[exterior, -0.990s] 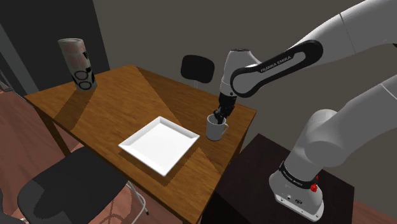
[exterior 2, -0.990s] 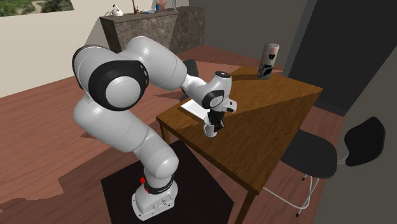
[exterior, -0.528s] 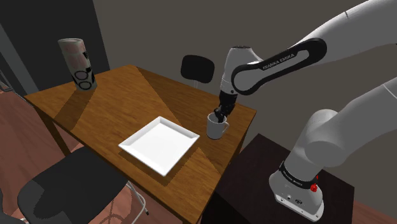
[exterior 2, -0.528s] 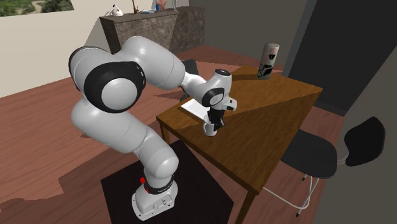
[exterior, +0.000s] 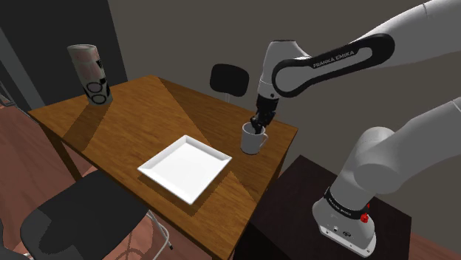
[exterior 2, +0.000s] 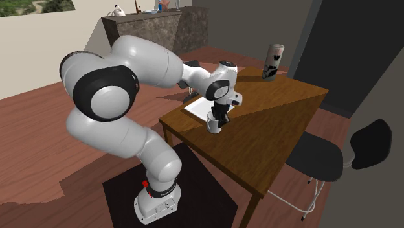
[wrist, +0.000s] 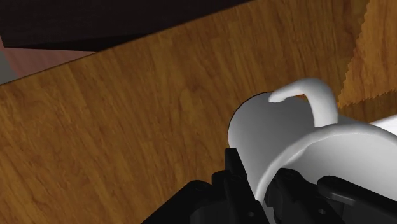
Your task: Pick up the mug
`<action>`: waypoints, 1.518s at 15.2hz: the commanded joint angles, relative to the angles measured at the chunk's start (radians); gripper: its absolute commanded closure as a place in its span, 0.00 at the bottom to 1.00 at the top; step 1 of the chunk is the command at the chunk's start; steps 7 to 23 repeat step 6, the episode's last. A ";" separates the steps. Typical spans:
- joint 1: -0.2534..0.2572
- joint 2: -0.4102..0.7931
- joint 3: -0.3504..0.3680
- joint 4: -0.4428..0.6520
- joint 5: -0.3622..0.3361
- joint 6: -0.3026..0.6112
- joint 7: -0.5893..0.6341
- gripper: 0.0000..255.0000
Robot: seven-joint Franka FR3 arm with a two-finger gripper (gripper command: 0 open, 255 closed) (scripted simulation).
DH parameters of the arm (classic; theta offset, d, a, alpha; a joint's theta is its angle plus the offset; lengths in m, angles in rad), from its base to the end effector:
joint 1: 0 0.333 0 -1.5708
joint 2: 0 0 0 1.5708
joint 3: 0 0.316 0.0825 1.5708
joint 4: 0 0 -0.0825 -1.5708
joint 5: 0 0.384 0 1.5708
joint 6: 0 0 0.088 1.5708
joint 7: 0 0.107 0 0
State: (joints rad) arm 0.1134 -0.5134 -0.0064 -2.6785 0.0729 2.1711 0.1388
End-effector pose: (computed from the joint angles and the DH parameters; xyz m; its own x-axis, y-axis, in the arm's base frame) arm 0.3673 0.0424 0.3957 0.9974 -0.0718 -0.0042 -0.0719 -0.9954 -0.0635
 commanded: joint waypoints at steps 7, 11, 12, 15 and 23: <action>-0.002 -0.036 0.000 0.047 -0.004 -0.083 0.005 1.00; -0.002 -0.036 0.000 0.047 -0.004 -0.083 0.005 1.00; -0.002 -0.036 0.000 0.047 -0.004 -0.083 0.005 1.00; -0.002 -0.036 0.000 0.047 -0.004 -0.083 0.005 1.00; -0.002 -0.036 0.000 0.047 -0.004 -0.083 0.005 1.00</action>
